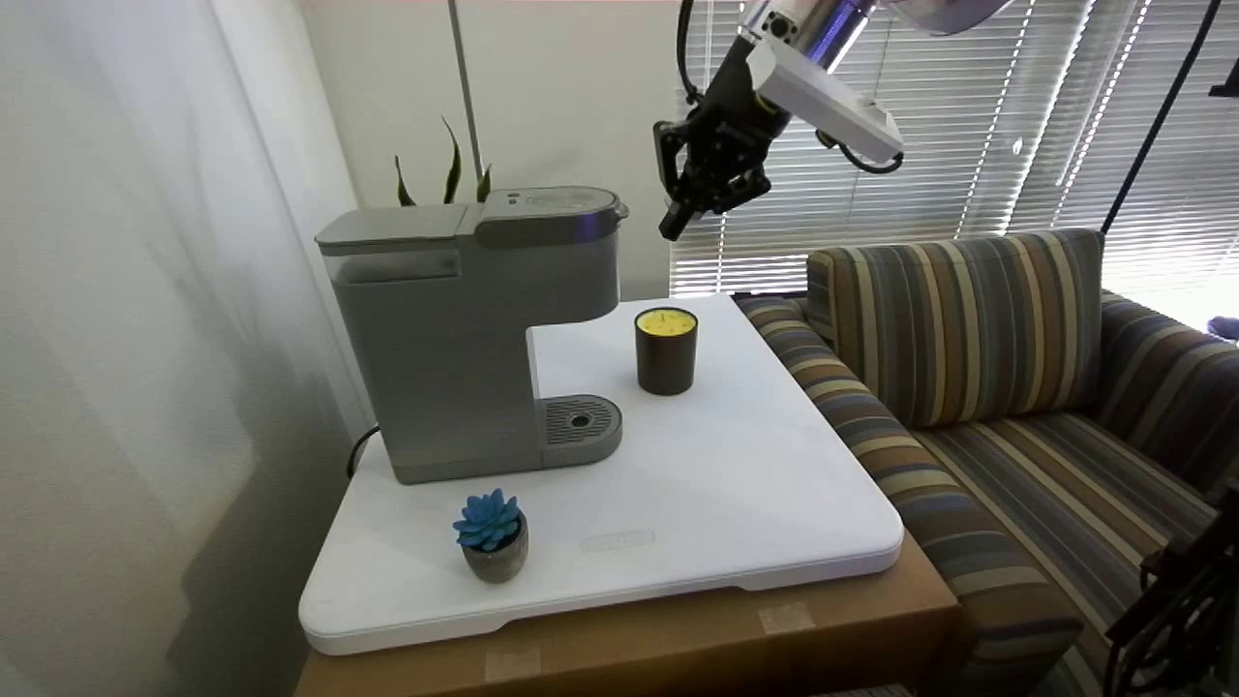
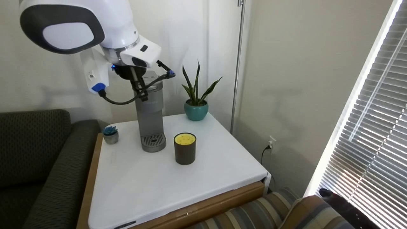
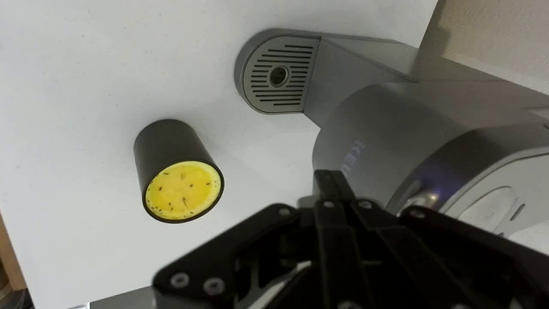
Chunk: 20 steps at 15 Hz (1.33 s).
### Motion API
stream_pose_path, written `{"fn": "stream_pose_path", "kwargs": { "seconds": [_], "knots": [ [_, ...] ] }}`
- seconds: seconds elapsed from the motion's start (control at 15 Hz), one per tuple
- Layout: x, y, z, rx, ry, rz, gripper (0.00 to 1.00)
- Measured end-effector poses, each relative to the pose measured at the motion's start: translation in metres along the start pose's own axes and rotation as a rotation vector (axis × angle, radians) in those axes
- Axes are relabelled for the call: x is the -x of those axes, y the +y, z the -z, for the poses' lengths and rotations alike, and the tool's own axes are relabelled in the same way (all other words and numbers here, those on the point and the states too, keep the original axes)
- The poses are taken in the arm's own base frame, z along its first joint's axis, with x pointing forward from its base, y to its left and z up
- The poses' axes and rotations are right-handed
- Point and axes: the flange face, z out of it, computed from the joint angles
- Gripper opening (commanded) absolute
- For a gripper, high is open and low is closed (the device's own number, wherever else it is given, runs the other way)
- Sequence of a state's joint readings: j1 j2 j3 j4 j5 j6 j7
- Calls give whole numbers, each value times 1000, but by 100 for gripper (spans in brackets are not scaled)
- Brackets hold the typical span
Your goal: Open the coffee maker
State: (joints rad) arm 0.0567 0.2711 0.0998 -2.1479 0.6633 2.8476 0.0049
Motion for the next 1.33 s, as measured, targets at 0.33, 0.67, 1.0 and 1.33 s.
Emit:
{"fn": "stream_pose_path", "kwargs": {
  "seconds": [0.33,0.67,1.0,1.33],
  "knots": [
    [-5,-3,-14,-43,-6,-60,0],
    [-10,-8,-25,-66,-10,-89,0],
    [-16,-10,-21,-73,8,-90,0],
    [-21,-19,-5,-87,43,-78,0]
  ]
}}
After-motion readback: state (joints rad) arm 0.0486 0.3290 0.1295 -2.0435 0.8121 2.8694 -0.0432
